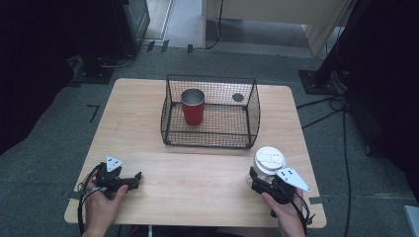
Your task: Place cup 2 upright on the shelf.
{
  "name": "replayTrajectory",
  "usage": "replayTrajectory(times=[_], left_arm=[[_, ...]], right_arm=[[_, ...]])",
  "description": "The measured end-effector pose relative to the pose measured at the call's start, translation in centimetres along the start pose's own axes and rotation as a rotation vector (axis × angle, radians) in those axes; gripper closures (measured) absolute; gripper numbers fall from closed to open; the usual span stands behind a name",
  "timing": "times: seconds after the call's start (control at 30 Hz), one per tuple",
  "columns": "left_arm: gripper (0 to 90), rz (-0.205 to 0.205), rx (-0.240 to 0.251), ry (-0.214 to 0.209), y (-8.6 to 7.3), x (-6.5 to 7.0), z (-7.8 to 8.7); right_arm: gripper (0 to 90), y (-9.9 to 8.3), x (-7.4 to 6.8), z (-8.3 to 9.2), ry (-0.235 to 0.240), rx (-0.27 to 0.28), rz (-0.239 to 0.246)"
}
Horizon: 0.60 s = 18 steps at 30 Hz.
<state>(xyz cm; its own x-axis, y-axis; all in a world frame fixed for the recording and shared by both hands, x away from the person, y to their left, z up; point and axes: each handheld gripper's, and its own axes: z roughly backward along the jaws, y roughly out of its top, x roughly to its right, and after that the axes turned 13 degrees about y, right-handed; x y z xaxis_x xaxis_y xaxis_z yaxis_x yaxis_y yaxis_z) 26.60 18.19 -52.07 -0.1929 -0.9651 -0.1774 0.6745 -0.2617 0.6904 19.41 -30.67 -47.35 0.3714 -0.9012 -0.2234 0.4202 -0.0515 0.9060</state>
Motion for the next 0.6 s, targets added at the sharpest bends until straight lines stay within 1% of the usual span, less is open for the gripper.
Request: replayTrajectory(times=[0.17,0.3,0.43,0.53,0.6], left_arm=[[0.0,0.0,0.0,0.0,0.0,0.0,0.0],[0.0,0.0,0.0,0.0,0.0,0.0,0.0],[0.0,0.0,0.0,0.0,0.0,0.0,0.0],[0.0,0.0,0.0,0.0,0.0,0.0,0.0],[0.0,0.0,0.0,0.0,0.0,0.0,0.0]], right_arm=[[15.8,-0.1,-0.15,0.12,-0.02,0.014,0.028],[16.0,-0.05,-0.31,0.14,-0.028,0.011,0.034],[15.6,0.1,-0.23,0.24,-0.019,0.011,0.029],[14.0,0.26,-0.18,0.35,0.005,0.028,0.015],[13.9,0.32,-0.23,0.37,0.01,0.022,0.016]])
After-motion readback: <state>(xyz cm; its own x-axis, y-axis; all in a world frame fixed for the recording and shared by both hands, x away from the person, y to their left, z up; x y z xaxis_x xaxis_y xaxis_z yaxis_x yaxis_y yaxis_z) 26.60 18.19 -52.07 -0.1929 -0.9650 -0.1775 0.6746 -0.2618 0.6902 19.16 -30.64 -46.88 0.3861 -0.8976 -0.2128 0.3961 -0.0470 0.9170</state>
